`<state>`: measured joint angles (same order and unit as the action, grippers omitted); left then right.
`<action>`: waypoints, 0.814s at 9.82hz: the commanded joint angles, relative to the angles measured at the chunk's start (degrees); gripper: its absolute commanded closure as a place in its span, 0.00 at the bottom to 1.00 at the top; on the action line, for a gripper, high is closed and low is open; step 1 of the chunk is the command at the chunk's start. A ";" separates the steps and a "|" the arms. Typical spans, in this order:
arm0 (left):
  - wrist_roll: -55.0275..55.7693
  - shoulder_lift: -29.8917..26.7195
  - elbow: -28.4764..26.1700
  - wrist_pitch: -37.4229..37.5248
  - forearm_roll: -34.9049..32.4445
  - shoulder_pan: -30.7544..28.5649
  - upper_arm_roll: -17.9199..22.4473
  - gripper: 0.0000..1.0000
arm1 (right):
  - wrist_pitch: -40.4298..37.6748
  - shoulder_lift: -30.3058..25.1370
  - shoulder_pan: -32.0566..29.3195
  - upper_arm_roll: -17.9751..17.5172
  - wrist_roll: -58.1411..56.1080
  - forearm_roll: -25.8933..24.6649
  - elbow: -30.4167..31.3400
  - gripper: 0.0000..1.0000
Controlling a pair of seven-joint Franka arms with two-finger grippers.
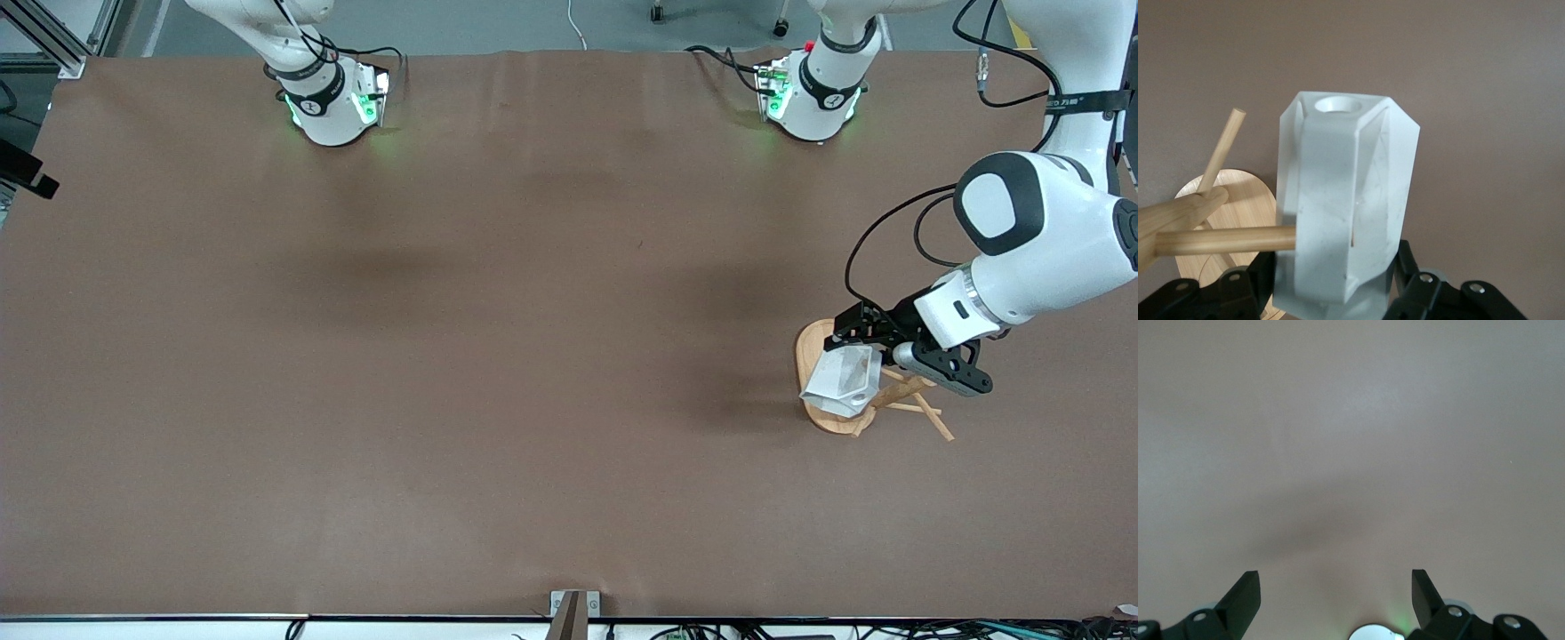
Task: Hang cup on rack
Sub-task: 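Slide the cup handle hole onto a rack peg with the left gripper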
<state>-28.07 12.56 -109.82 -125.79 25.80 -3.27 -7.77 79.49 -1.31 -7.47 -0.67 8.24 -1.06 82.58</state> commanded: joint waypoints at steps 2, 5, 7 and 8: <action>3.18 3.61 1.98 -0.77 -0.40 0.19 -0.06 0.77 | 5.49 0.86 -0.26 -0.03 -0.77 0.71 1.54 0.00; 6.87 3.53 1.19 -0.77 -0.57 0.19 -0.06 0.76 | 4.98 0.87 -0.26 0.05 -0.95 0.36 1.10 0.00; 8.98 2.92 0.93 0.10 -0.66 0.02 0.03 0.60 | 5.06 0.78 -0.26 0.05 -0.95 0.36 1.01 0.00; 11.95 2.48 0.84 1.85 -0.66 -1.03 -0.14 0.21 | 5.06 0.78 -0.52 0.05 -1.03 0.36 1.01 0.00</action>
<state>-18.68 14.06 -108.27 -125.38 25.80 -3.38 -7.74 84.70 0.06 -7.54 -0.61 8.06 -1.06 83.47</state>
